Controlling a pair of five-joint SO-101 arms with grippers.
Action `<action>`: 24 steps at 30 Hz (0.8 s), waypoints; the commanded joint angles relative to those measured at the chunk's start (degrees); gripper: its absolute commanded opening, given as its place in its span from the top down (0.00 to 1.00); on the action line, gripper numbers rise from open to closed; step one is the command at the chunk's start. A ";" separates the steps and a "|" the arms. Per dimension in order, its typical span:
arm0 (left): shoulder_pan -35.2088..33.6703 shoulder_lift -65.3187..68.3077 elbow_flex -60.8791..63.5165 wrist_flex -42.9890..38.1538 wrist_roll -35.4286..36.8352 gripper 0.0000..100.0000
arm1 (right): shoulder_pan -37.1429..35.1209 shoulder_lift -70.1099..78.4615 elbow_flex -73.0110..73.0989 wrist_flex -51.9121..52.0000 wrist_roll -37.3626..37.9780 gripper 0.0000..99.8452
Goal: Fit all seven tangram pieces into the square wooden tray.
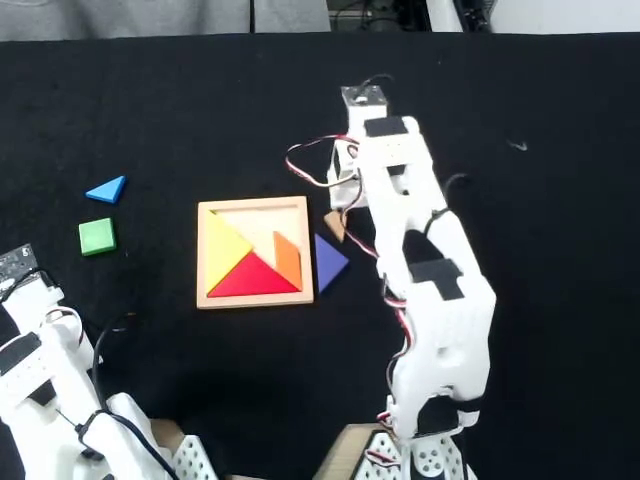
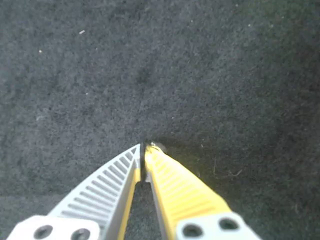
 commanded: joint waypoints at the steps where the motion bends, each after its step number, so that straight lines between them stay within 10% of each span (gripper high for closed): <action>1: 0.40 -0.88 -0.22 -0.62 -0.53 0.97 | -3.69 -6.37 -0.57 4.13 -4.92 0.80; 24: 0.40 -0.88 -0.13 -0.62 -0.53 0.97 | -5.89 2.24 1.98 -10.81 -16.00 0.81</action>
